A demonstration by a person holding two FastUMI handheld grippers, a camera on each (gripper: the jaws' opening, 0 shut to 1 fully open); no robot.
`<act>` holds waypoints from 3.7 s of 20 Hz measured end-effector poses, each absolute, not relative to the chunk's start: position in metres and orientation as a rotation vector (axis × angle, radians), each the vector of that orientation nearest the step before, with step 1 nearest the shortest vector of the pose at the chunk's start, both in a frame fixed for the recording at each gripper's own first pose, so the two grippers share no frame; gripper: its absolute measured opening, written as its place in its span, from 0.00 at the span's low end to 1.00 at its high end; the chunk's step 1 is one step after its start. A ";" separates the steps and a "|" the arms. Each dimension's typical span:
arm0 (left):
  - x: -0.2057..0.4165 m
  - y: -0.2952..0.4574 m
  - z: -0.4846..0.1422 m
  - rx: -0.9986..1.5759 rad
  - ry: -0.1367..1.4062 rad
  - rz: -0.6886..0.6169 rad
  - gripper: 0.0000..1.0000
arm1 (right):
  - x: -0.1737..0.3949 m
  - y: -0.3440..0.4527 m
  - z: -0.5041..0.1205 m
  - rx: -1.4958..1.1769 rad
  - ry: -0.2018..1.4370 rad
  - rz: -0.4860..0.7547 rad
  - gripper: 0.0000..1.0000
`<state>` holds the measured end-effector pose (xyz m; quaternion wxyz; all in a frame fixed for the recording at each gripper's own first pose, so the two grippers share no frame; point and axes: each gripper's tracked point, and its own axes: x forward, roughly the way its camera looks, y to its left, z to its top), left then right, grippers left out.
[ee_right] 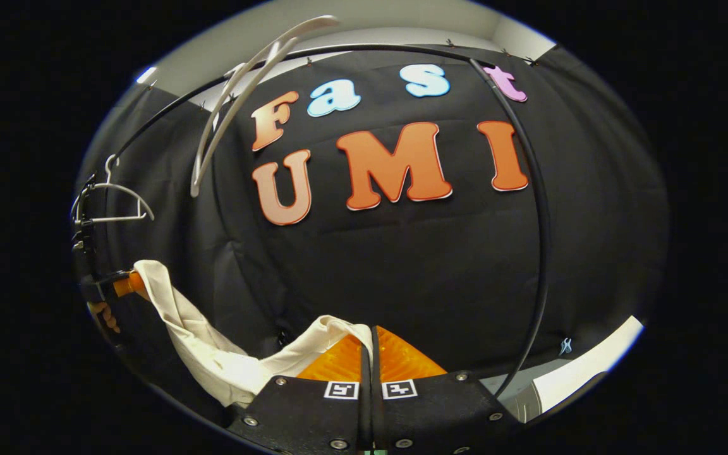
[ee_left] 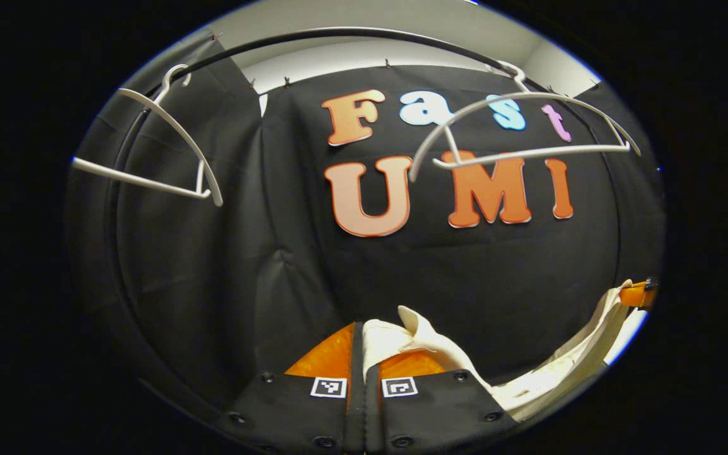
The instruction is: Grasp the clothes on the hanger with both hands and then place them into the laundry hamper below.
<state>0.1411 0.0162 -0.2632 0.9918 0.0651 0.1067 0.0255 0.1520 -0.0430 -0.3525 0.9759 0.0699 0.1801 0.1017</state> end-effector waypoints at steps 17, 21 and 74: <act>0.038 -0.049 -0.608 0.058 0.788 -0.014 0.07 | 0.013 0.051 -0.644 0.091 0.818 0.256 0.00; 0.001 -0.048 -0.682 0.052 0.936 0.006 0.07 | -0.017 0.056 -0.714 0.092 0.971 0.231 0.00; 0.088 -0.057 -0.243 0.067 0.152 0.062 0.96 | 0.060 -0.023 -0.320 0.022 0.409 0.155 0.94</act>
